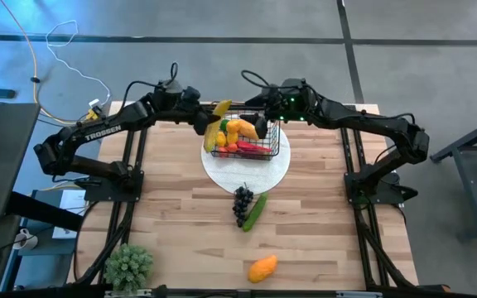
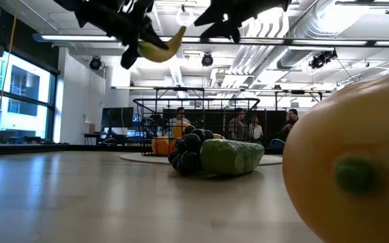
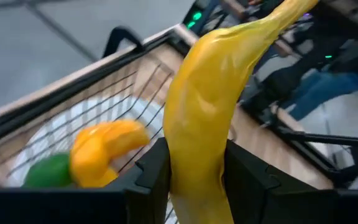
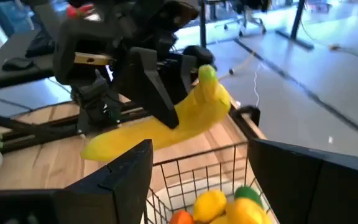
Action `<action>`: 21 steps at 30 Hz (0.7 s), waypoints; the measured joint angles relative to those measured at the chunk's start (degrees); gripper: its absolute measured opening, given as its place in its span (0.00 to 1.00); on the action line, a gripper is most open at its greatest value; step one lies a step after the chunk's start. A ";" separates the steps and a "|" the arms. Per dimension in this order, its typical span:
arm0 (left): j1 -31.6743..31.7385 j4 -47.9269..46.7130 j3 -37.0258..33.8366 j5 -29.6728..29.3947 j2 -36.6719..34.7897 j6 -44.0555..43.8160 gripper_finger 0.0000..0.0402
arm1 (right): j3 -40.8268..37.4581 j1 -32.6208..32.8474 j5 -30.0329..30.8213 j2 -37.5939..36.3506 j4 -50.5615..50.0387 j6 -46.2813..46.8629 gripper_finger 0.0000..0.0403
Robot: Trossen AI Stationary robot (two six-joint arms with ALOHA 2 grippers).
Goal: Build produce basket
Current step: Put the yellow banana into the black wire basket
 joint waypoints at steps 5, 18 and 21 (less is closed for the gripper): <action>-3.38 6.13 0.00 -0.22 0.00 1.14 0.27 | 0.00 0.61 0.07 0.00 3.35 -2.18 0.61; -7.46 12.97 0.00 -1.62 0.04 -1.68 0.27 | 0.00 1.20 -3.56 0.02 11.48 -2.15 0.61; -8.23 14.49 0.00 -1.63 0.07 -3.04 0.27 | 0.00 1.20 -3.59 0.04 13.37 -2.15 0.61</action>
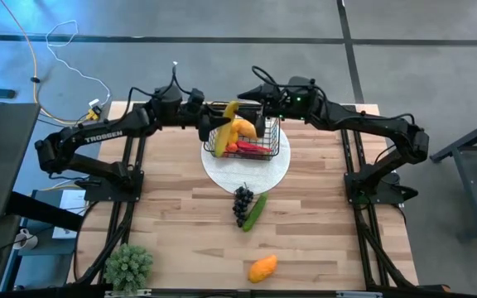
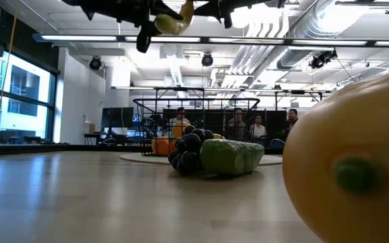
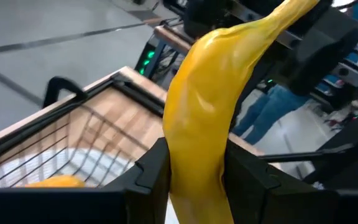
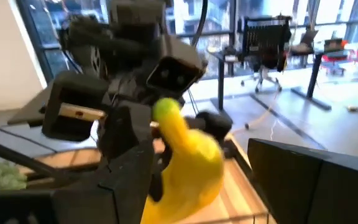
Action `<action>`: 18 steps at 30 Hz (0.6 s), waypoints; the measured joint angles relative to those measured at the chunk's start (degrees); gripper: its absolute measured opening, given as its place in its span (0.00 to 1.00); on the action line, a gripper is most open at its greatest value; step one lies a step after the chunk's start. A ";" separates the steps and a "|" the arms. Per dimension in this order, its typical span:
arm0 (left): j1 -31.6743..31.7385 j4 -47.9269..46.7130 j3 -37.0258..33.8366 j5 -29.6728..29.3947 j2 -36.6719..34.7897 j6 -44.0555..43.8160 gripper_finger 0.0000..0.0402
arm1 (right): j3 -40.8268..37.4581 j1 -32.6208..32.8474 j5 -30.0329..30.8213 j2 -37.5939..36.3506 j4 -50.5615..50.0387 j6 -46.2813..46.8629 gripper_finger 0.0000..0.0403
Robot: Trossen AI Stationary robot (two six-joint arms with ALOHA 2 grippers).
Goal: Build produce basket
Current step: Put the yellow banana into the black wire basket
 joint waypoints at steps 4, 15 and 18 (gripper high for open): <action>-1.08 2.87 -0.01 0.25 0.00 -1.20 0.27 | 0.01 0.00 -2.43 0.73 3.87 1.59 0.61; -1.86 4.36 0.00 -0.20 0.00 -1.22 0.27 | 0.02 0.00 -2.99 1.75 4.37 5.21 0.45; -1.84 4.37 -0.01 -0.35 0.01 -1.29 0.27 | 0.02 0.00 -3.01 1.75 4.18 6.42 0.32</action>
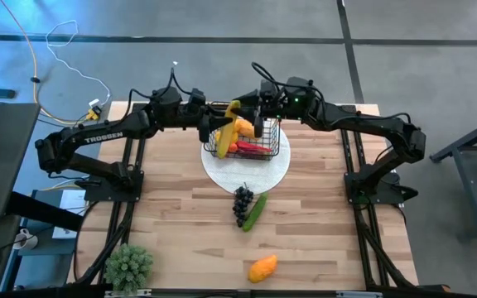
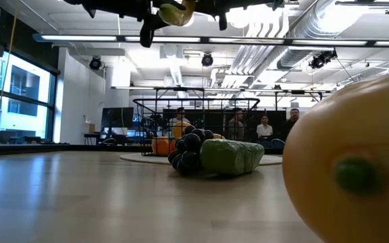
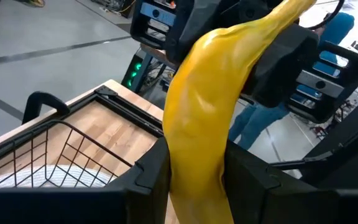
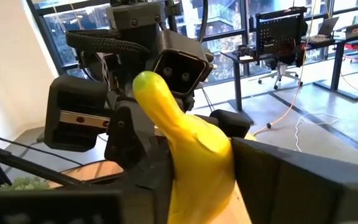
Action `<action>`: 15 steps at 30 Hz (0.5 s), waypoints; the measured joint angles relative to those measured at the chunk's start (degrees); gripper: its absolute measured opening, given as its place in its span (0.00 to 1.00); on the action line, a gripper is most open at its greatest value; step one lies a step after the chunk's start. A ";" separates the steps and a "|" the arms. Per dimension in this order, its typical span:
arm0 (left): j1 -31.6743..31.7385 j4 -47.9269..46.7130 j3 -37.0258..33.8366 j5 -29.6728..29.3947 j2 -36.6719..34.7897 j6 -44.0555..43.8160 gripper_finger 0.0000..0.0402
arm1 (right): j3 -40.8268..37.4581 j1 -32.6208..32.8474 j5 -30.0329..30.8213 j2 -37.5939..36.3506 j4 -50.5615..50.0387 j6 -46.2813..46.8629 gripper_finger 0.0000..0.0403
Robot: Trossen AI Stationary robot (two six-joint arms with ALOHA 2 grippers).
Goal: Build produce basket
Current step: Put the yellow banana into the black wire basket
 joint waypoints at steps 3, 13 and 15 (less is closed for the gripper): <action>0.00 0.00 0.00 -0.12 0.01 -0.17 0.27 | 0.00 0.00 0.24 0.00 -0.04 1.34 0.23; 0.00 -0.21 -0.05 -0.03 0.08 -0.15 0.31 | 0.00 0.02 1.22 -0.02 -1.48 2.79 0.20; 0.00 -0.26 -0.05 -0.03 0.08 -0.10 0.33 | 0.00 0.04 1.53 -0.04 -1.59 2.85 0.20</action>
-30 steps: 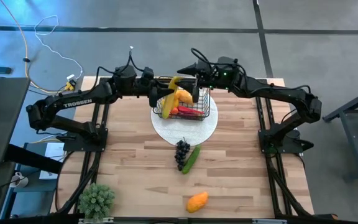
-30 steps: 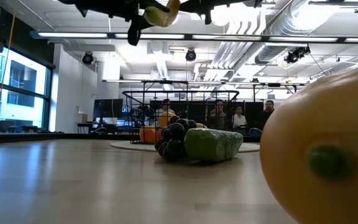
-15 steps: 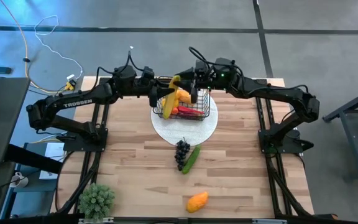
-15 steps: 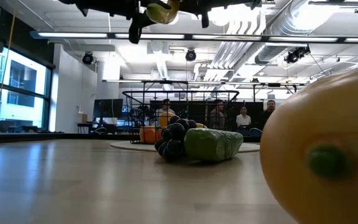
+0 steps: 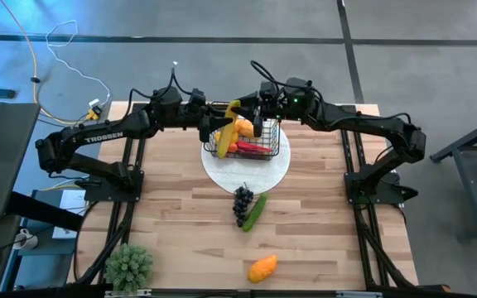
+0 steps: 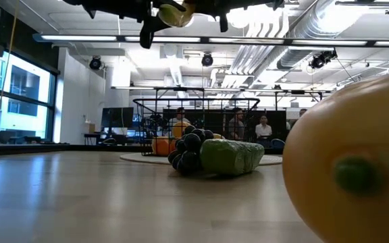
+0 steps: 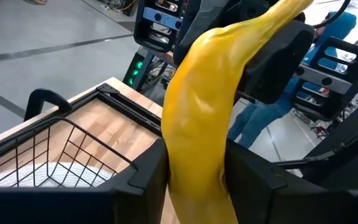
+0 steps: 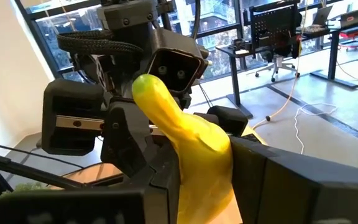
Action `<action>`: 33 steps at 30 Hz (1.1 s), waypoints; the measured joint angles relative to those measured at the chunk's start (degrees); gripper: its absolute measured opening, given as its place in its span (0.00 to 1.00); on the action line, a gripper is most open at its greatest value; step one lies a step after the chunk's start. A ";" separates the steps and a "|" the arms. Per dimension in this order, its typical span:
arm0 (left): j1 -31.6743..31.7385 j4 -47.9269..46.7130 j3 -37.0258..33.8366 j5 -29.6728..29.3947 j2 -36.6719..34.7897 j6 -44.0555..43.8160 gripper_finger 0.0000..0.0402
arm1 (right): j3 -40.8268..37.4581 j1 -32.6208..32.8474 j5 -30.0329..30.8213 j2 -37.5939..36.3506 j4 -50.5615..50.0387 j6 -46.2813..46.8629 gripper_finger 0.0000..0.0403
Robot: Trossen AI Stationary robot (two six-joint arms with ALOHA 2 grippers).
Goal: Build produce basket
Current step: Put the yellow banana into the black wire basket
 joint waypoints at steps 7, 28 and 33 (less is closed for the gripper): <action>0.02 -0.14 0.00 0.65 1.40 4.26 0.43 | 0.00 0.02 2.33 -0.01 -1.75 1.29 0.20; 4.73 -0.37 0.07 0.47 1.79 4.30 0.66 | 0.00 -0.50 13.21 0.09 -13.03 2.32 0.19; 6.17 -0.49 0.07 0.39 1.79 4.30 0.66 | 0.00 -1.36 13.23 0.09 -14.41 2.18 0.19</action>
